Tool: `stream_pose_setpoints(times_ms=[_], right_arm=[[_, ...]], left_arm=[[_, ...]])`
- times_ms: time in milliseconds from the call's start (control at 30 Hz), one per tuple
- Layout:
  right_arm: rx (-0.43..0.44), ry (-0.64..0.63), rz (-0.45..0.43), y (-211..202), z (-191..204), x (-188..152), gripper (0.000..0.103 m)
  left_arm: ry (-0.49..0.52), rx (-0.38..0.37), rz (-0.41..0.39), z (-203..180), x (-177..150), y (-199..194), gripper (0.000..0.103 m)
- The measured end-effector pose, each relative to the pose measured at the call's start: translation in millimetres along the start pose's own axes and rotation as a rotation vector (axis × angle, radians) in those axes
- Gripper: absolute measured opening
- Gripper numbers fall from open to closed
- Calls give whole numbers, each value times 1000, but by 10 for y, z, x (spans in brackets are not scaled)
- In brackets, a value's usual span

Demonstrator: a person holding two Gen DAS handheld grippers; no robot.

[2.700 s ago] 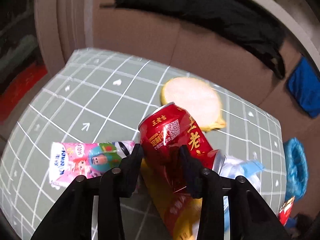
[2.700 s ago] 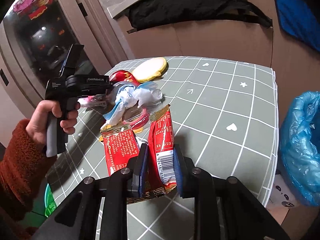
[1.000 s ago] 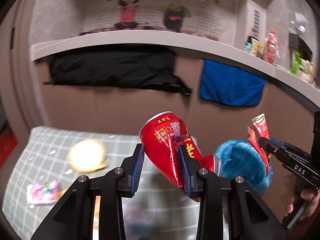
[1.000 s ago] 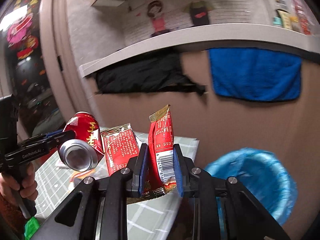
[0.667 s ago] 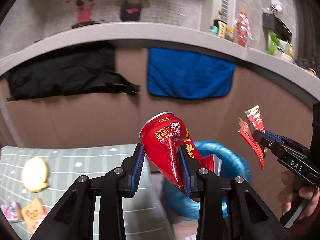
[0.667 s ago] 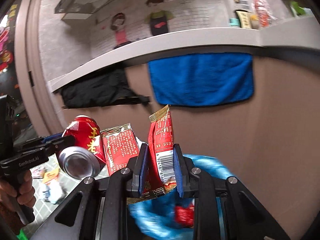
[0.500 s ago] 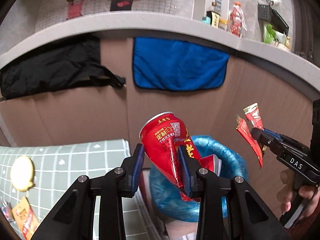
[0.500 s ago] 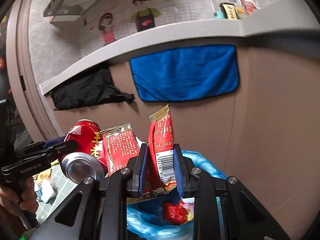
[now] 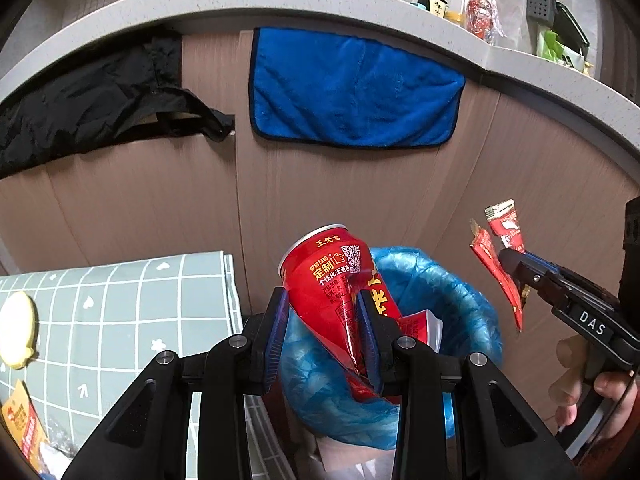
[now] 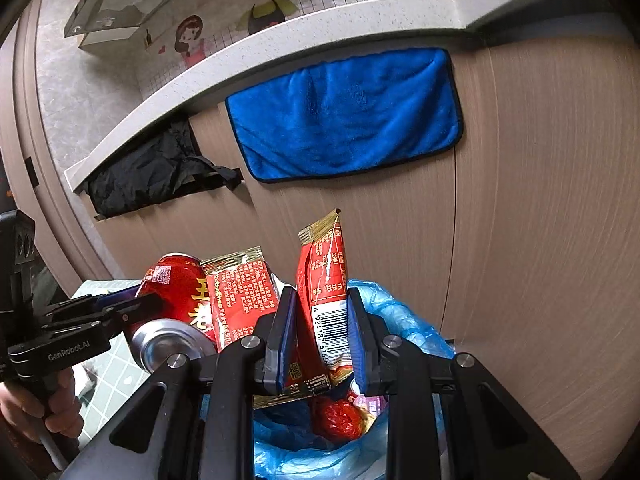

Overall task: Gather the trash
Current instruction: 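Carry the red can and snack packets over the blue bin with both grippers, then open both grippers to drop the can and packets into the bin, then move both grippers back over the table toward the remaining trash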

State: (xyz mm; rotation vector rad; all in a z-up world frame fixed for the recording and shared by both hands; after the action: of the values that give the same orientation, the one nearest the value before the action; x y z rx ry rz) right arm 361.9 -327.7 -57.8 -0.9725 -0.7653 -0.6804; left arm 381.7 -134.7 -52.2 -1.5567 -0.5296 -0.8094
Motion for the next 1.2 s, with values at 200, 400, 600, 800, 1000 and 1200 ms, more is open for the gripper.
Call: stream_pose_setpoints(times_ms=[200,400,600,800,1000,1200], right_arm=[[-7,15,18,80,-69,-44,24],[-6,24,25,126,-95,-61,24],[-5,31,24,140,-110,-68,46],[-30,37,21,80,-120,-92,46],[-27,37,20,-32,13,-105,46],[33,0,30,-49,427,-125,46]], left_arm=[[-19,-17,25,-27,-24,99,35],[-44,-47,49,-31,-64,170,35],[-86,-116,33,-32,-27,148,36],[-96,-115,19,56,18,18,36],[-95,-72,3,374,-72,-293,36],[-198,-4,-2,1067,-317,-691,36]])
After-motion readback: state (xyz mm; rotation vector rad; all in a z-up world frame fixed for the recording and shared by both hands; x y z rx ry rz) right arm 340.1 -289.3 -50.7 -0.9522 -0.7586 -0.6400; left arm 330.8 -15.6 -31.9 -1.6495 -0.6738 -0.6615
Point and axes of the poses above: each gripper's, at about its wrist camera, not at the fingertips, and y roughly the way its jaws point, z to its left, x to its top, the point moved 7 cm from there along y, roughly the way its jaws point, and after that the axes turned 11 degrees about x, right-handed, at the moved point
